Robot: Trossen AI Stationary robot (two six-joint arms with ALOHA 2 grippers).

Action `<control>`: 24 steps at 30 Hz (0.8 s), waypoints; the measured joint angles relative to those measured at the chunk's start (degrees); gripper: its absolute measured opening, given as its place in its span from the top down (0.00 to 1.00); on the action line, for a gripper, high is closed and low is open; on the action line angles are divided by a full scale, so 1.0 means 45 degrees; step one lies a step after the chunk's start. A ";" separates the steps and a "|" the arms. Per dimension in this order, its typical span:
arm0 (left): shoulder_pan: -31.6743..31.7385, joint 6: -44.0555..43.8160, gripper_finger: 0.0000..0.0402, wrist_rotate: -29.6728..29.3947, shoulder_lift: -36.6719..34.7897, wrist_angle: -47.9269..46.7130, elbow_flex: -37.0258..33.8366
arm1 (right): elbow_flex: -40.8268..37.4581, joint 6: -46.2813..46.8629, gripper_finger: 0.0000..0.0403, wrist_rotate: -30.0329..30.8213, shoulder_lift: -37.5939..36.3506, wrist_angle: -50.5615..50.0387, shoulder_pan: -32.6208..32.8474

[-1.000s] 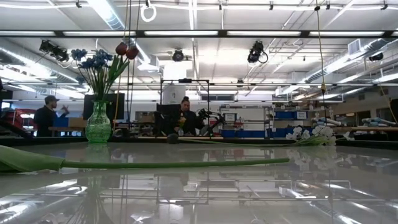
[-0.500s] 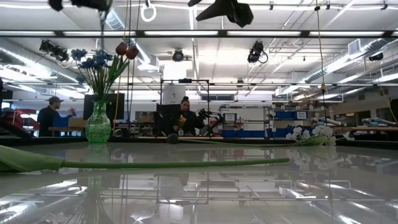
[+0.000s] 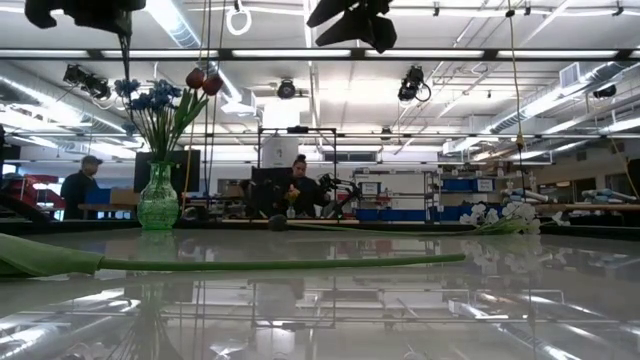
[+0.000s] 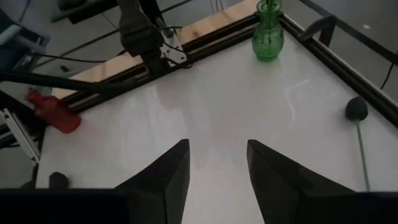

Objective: Sort flowers into vase by color
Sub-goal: Put the blue flowers into the green vase

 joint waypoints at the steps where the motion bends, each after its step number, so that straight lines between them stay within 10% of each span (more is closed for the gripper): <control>1: 0.0000 -0.0423 0.96 -0.0031 0.0154 0.0060 -0.0086 | 0.0000 -0.0180 0.58 -0.0146 0.0000 0.0004 -0.0130; 16: 0.0215 -0.0267 0.96 0.3817 0.2754 0.7109 -0.3919 | 0.0000 -0.2306 0.59 -0.2781 0.0002 0.0065 -0.2229; 24: 0.1036 0.8043 0.96 0.8036 0.3209 1.3677 -0.3982 | 0.0000 -0.2768 0.59 -0.3899 0.0002 0.0060 -0.2875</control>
